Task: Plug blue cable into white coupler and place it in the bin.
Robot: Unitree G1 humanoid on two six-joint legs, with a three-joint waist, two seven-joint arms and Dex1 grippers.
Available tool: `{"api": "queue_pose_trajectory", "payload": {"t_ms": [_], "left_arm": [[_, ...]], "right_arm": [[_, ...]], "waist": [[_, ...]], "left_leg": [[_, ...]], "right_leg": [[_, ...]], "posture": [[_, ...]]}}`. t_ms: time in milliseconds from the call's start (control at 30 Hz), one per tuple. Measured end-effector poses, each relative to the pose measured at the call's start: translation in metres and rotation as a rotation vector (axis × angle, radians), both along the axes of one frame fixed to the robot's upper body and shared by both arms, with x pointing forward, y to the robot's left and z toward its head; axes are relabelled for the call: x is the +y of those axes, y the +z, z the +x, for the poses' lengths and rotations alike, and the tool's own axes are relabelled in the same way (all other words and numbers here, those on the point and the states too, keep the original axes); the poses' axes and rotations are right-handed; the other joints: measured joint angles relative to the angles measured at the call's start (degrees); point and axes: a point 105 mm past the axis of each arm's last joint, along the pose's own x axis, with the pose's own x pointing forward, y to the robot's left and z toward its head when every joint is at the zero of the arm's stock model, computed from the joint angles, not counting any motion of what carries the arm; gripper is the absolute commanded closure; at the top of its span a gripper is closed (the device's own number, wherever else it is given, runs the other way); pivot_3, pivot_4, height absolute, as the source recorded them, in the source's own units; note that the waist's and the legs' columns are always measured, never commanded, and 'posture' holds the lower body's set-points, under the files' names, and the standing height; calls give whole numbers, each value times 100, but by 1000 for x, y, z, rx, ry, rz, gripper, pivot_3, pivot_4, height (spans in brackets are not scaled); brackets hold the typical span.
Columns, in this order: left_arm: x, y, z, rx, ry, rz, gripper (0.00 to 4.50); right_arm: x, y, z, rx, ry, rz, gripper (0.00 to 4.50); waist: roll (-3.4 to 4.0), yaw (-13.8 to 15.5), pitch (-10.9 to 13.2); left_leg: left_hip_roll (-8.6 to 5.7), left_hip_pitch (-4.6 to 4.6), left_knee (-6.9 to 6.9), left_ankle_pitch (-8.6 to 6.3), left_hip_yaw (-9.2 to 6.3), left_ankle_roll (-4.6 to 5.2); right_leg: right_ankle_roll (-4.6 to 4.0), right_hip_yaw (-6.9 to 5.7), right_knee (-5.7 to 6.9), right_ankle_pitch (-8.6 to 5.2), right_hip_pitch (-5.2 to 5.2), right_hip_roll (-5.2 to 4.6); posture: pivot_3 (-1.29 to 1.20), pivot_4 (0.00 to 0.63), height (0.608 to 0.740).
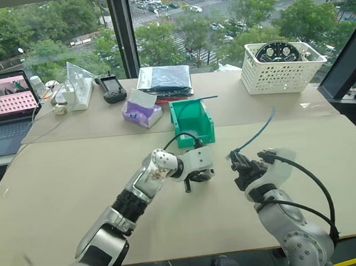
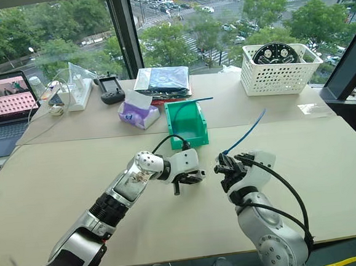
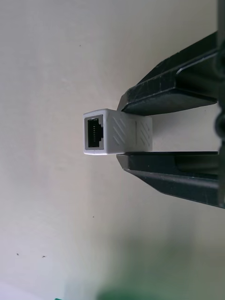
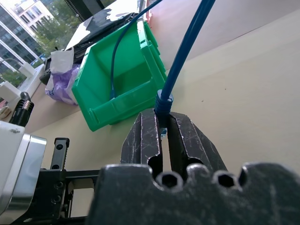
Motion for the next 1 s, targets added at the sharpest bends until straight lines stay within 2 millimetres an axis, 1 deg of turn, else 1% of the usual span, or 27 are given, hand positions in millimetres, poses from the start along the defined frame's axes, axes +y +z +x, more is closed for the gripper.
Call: {"api": "queue_pose_trajectory", "payload": {"t_ms": [167, 333, 400, 533, 767, 1000], "left_arm": [[0, 1, -1, 58, 68, -4, 3894], [0, 2, -4, 139, 139, -30, 3894], [-1, 2, -6, 172, 153, -39, 3894], [-3, 2, -9, 243, 181, -64, 3894], [-4, 2, -12, 249, 188, -58, 3894], [-4, 2, -12, 268, 209, -64, 3894]], "right_arm": [[-1, -8, -1, 45, -2, -28, 4500], [4, -18, -1, 97, 28, -37, 4500], [7, -19, -2, 108, 50, -39, 4500], [13, -14, 1, 94, 87, -43, 4500], [29, -22, 0, 134, 167, -52, 4500], [31, -24, 0, 151, 185, -61, 4500]], "waist": [[0, -3, 0], [0, -4, 0], [0, -5, 0], [0, -1, 0], [0, 5, 0], [0, -2, -1]], "left_leg": [[1, 2, -1, 0, -2, 0], [1, 4, -1, 0, -3, 0], [2, 4, -1, 0, -3, 0], [0, 4, 0, 0, -4, 0], [-1, 3, 0, 0, -4, 0], [0, 10, 0, 0, -4, 0]], "right_leg": [[-2, 0, 0, 1, 1, 2], [-1, 0, 3, 0, 1, 3], [-2, 0, 3, 1, 1, 3], [-2, 0, 3, 1, 1, 3], [-7, 0, 3, 4, 1, 1], [-7, 0, 5, 4, 7, 3]], "posture": [[0, 150, 740], [0, 150, 740], [0, 150, 740], [0, 150, 740], [0, 150, 740], [0, 150, 740]]}}
